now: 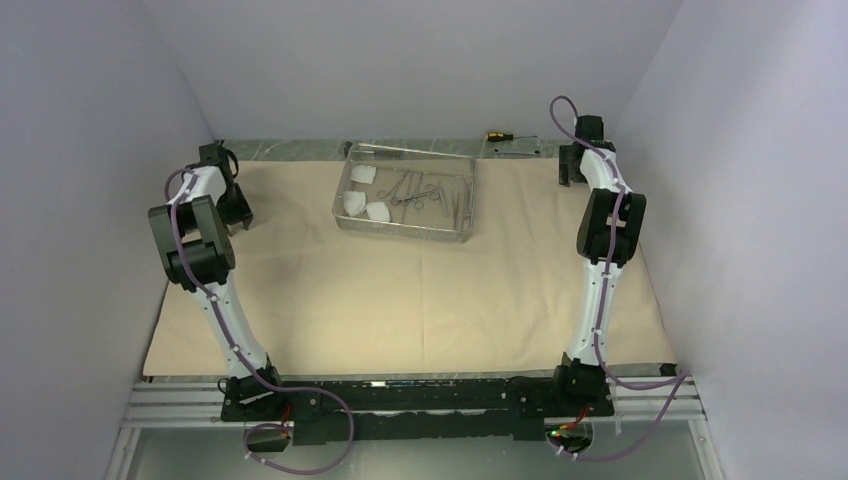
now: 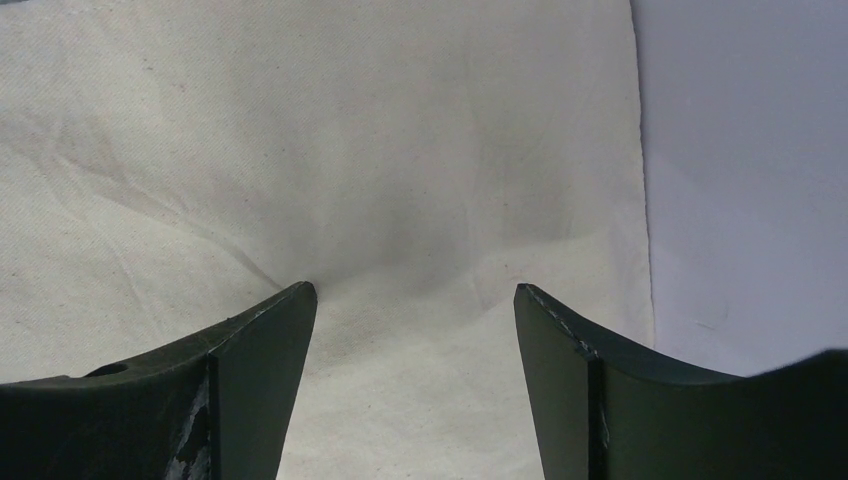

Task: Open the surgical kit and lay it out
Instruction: Smooth out the surgical kit at the center of the board.

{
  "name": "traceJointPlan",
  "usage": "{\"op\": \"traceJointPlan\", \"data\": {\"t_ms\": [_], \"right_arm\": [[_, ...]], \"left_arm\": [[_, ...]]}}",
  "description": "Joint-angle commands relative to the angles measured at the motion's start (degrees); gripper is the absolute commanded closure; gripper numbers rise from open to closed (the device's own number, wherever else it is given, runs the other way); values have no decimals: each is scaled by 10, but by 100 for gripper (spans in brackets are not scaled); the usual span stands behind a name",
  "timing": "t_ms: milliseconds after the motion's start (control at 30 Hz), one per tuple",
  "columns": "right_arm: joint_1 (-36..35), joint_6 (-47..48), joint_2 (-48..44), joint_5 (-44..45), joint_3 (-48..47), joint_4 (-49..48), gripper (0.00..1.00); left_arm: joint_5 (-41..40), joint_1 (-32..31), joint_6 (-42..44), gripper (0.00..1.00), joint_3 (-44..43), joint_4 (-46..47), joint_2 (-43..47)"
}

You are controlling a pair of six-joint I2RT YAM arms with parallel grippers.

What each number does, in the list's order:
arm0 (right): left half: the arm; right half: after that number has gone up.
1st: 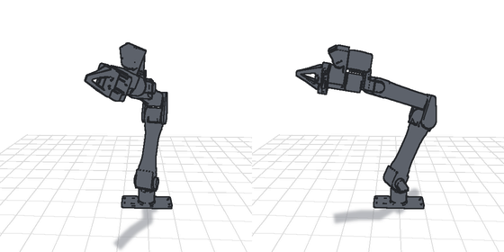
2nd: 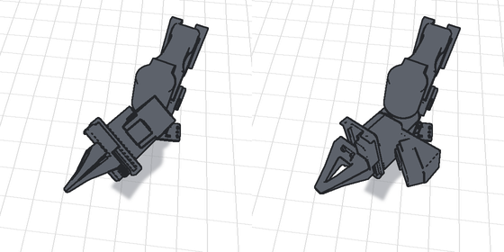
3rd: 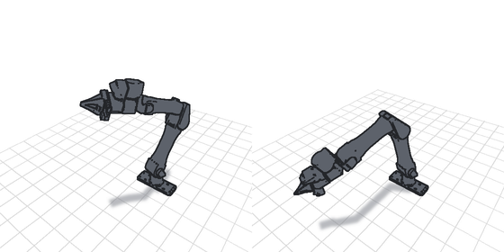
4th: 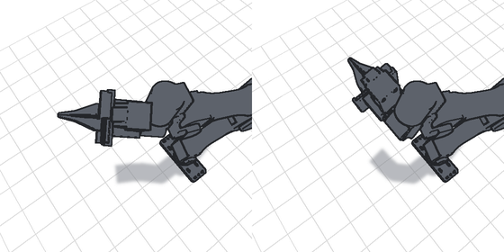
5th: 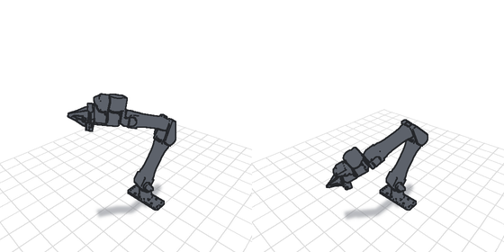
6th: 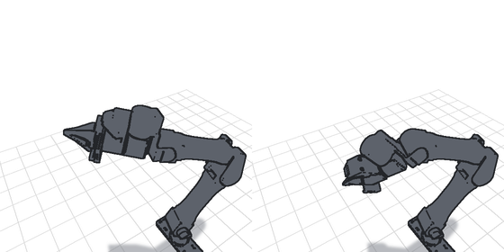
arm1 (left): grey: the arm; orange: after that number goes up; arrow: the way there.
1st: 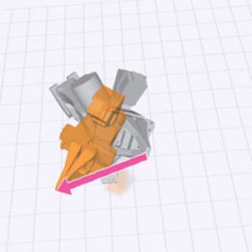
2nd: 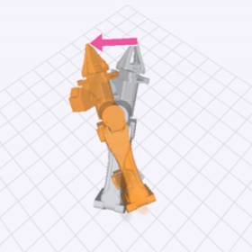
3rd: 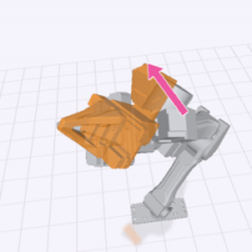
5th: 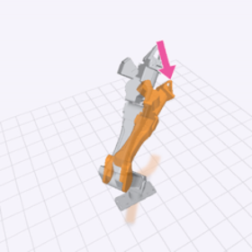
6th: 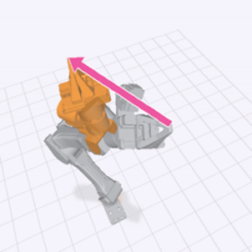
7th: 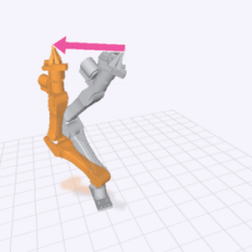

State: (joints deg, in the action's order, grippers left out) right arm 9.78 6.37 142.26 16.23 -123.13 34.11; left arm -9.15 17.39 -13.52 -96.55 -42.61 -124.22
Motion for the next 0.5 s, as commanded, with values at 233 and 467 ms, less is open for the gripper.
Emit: {"op": "traceJointPlan", "data": {"t_ms": [233,467], "right_arm": [[7,11,-37,54,19,-18,24],[8,15,-32,60,7,-17,24]], "left_arm": [[-194,56,50,49,90,12,-17],[-197,84,89,45,65,34,-32]]}}
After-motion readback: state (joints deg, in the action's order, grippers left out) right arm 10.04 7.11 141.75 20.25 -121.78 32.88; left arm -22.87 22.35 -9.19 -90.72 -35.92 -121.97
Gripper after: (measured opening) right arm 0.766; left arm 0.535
